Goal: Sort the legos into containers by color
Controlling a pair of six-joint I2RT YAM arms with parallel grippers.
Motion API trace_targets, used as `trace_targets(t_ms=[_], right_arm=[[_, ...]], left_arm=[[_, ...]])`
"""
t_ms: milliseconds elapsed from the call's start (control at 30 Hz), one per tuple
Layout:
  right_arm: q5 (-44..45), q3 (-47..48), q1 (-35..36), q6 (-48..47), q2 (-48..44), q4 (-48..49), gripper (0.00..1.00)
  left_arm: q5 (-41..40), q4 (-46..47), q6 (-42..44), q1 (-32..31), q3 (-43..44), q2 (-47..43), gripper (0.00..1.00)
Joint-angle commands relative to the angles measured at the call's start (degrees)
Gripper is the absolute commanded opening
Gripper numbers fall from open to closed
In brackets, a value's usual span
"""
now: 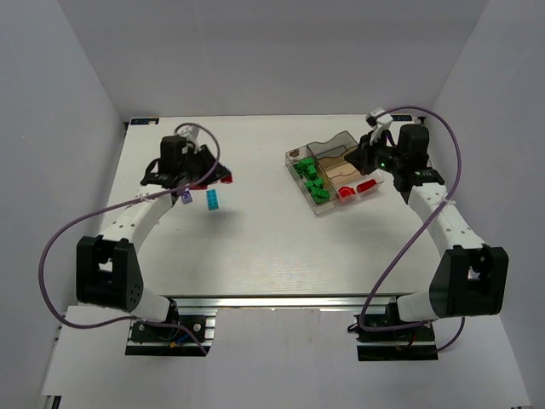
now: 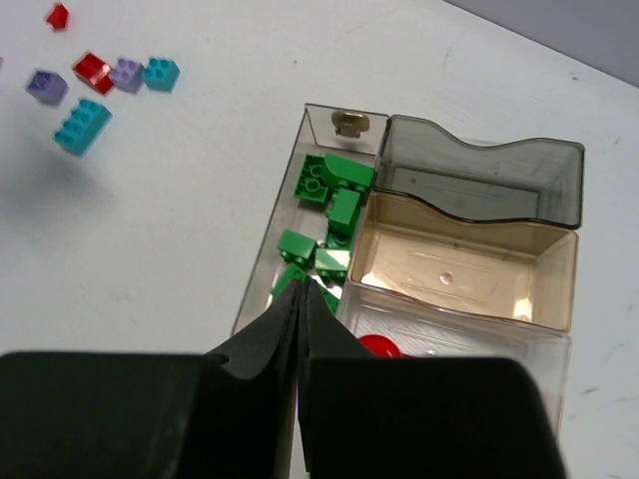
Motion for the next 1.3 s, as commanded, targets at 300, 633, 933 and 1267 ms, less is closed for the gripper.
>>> trace_targets(t_ms=[300,633,933,1267], right_arm=[[-1.82,3.75,-1.12,8.1,0.99,1.01,0.0],[-0.58,1.55,-2.27,7.04,0.02,0.48,0.0],[-1.72,1.29,-3.06,7.65,0.54,0.93,0.0],[-2.34,0.67,-3.41,7.74,0.54,0.93,0.0]], left_arm=[[19.39,10.2,-6.0,-18.42,42.24,36.04,0.06],[19.31,11.59,-13.37,-24.75,66.3,56.55,0.08],[17.99,13.62,-17.34,-28.44,68.95,62.1,0.12],[15.79,9.75,-16.38,-29.68,68.33,63.16,0.33]])
